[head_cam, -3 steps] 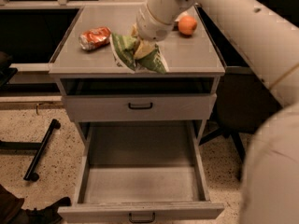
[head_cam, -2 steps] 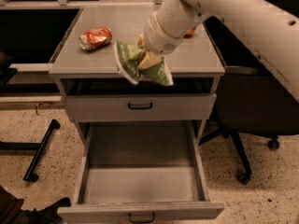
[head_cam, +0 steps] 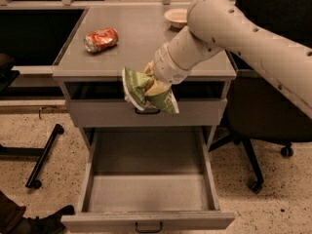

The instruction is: Place green jalapeno chip bag into middle drawer

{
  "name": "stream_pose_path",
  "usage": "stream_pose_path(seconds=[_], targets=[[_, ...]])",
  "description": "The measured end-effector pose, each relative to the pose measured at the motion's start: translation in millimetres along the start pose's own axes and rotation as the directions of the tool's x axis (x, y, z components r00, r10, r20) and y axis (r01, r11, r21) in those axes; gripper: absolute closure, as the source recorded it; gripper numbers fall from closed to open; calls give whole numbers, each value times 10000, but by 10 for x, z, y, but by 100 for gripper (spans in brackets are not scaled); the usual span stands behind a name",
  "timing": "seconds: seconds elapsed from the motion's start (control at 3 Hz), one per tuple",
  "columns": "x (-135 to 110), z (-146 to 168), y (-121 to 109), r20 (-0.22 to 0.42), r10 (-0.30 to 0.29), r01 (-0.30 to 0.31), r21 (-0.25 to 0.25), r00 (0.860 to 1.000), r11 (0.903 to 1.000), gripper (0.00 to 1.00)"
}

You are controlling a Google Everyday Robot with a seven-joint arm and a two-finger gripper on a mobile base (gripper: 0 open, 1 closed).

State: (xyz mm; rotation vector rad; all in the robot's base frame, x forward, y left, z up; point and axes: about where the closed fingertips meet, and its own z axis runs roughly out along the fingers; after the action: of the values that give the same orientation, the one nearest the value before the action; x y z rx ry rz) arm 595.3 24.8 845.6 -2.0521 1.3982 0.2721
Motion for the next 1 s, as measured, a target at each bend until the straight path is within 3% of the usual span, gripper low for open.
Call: stream_pose_path(seconds=[0.33,0.67,1.0], targets=[[70,70,92,-438,212,-218,-119,9988,9997,100],[304,206,520,-1036,1430,-1456,-181,9843,9892,100],[618,524,1097,-1219,2388,-2506,-930,9634,9636,100]])
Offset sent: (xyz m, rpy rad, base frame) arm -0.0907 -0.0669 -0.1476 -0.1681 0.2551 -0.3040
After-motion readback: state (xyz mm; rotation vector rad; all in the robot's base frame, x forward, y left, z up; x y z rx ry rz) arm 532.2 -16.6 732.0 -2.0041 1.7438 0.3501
